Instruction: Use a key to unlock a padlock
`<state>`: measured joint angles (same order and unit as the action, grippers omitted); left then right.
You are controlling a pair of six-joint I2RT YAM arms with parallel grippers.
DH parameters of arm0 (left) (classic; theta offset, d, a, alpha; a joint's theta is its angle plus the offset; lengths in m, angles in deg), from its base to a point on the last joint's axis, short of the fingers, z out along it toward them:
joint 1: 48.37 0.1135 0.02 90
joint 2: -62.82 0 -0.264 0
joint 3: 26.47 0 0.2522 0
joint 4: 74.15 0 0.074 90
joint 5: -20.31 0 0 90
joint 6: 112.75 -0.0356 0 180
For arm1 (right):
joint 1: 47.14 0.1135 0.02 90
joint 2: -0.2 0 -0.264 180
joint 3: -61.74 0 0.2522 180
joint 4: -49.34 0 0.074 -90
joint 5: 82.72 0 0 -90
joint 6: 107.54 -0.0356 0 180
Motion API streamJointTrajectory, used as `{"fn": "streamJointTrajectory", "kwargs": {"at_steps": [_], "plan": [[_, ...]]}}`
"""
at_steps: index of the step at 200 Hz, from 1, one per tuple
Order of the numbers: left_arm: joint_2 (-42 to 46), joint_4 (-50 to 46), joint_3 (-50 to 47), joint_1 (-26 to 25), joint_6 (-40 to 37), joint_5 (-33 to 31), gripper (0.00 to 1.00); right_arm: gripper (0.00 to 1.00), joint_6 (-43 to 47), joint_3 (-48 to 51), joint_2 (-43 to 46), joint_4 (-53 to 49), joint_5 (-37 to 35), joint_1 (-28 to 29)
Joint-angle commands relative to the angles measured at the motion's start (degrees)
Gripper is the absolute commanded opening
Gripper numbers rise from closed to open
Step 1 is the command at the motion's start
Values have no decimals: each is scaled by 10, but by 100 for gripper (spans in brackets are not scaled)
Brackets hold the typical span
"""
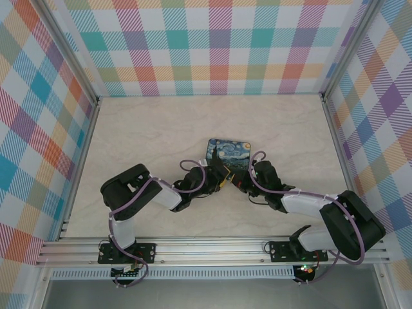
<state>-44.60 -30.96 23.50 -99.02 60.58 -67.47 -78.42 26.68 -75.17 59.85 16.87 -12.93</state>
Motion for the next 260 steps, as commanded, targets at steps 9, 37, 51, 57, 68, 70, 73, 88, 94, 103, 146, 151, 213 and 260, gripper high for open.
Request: {"fn": "streamJointTrajectory", "kwargs": {"at_steps": [9,37,51,57,68,70,73,88,94,103,146,151,213,260], "plan": [[-2,26,13,-10,10,-7,31,5,-10,7,9,11,-3,5],[3,19,13,-10,6,-11,16,7,-13,9,9,10,-6,5],[5,15,13,-9,6,-11,8,9,-9,10,16,2,-11,5],[6,13,13,-10,6,-12,5,10,-4,10,20,-3,-13,4],[8,10,11,-10,5,-14,1,13,7,8,32,-22,-21,4],[8,10,11,-9,4,-15,0,13,9,8,35,-26,-22,4],[10,8,11,-10,4,-15,0,14,13,7,39,-32,-25,4],[14,2,10,-9,0,-18,0,23,29,7,61,-63,-38,2],[16,-2,9,-9,-1,-19,0,27,37,8,72,-75,-42,2],[19,-5,9,-10,-3,-20,0,32,48,8,85,-88,-46,0],[29,-20,11,-4,-17,-10,0,57,138,-8,158,-188,-67,-23],[31,-21,10,-2,-18,-10,0,60,151,-12,167,-200,-72,-25],[66,-80,19,18,-57,17,0,100,416,-85,230,-314,-124,-39],[84,-93,18,34,-63,31,0,100,625,-130,217,-326,-156,-41]]}}
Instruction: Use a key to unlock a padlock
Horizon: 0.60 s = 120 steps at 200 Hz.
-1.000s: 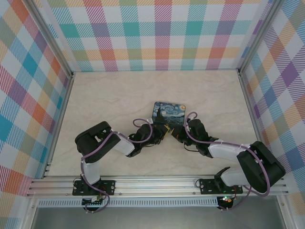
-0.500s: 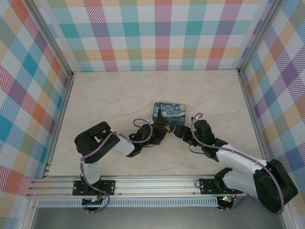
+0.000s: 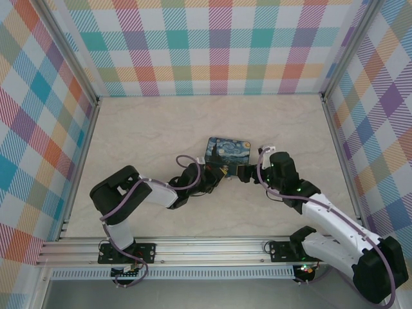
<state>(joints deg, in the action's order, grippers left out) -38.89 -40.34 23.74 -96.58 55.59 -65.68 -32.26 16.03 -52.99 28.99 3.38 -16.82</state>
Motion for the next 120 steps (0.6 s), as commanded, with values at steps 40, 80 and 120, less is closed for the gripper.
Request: {"fn": "streamJointTrajectory", "kwargs": {"at_steps": [40,80,120], "plan": [[36,-7,17,17,-15,24,0,100,321,-54,-15,-42,13,7],[45,-26,23,22,-5,33,0,99,416,-39,-2,-28,-58,88],[58,-41,28,22,-4,33,0,100,519,6,29,15,-113,157]]}}
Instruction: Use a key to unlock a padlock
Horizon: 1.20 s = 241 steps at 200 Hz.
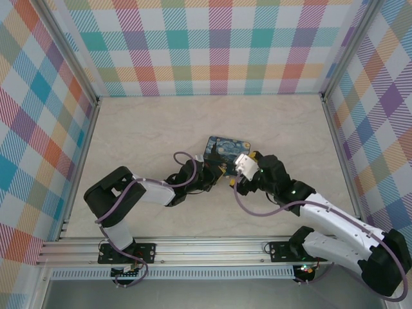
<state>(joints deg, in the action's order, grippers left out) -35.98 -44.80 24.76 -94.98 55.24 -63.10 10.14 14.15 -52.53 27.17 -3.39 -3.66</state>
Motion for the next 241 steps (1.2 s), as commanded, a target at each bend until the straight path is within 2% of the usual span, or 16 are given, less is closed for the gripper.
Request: {"fn": "streamJointTrajectory", "kwargs": {"at_steps": [1,32,52,89,151,182,241], "plan": [[28,4,18,6,0,7,0,100,98,26,25,33,-46,27],[31,5,19,7,12,7,0,100,186,53,29,37,-106,72],[29,11,20,7,23,5,0,100,198,60,24,52,-137,92],[30,13,19,7,63,-1,0,86,181,51,-9,68,-150,106],[25,20,21,4,128,4,0,66,151,59,-72,131,-127,105],[27,22,17,2,138,1,0,57,142,64,-94,178,-128,100],[26,29,14,0,142,0,0,43,156,57,-148,204,-127,89]]}}
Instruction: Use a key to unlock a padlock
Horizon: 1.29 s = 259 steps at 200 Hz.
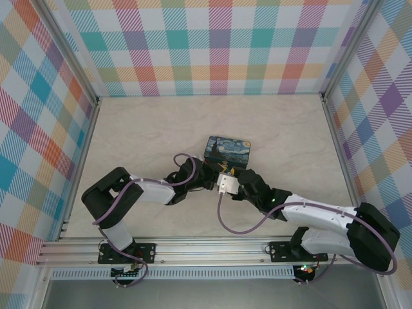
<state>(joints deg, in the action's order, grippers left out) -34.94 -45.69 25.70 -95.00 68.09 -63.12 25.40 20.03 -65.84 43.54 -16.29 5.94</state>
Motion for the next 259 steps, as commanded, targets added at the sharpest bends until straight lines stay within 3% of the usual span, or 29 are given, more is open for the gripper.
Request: {"fn": "streamJointTrajectory", "kwargs": {"at_steps": [1,168,208,259], "plan": [[15,38,5,0,14,1,0,43,3,-1,-15,40,1,-7],[15,44,0,-3,15,-4,0,5,-33,-14,-75,78,-13,-20],[13,45,2,-3,15,-4,0,0,-83,-20,-82,75,-28,-21],[8,47,4,-5,15,-8,0,0,-220,-31,-79,55,-24,-18]]}}
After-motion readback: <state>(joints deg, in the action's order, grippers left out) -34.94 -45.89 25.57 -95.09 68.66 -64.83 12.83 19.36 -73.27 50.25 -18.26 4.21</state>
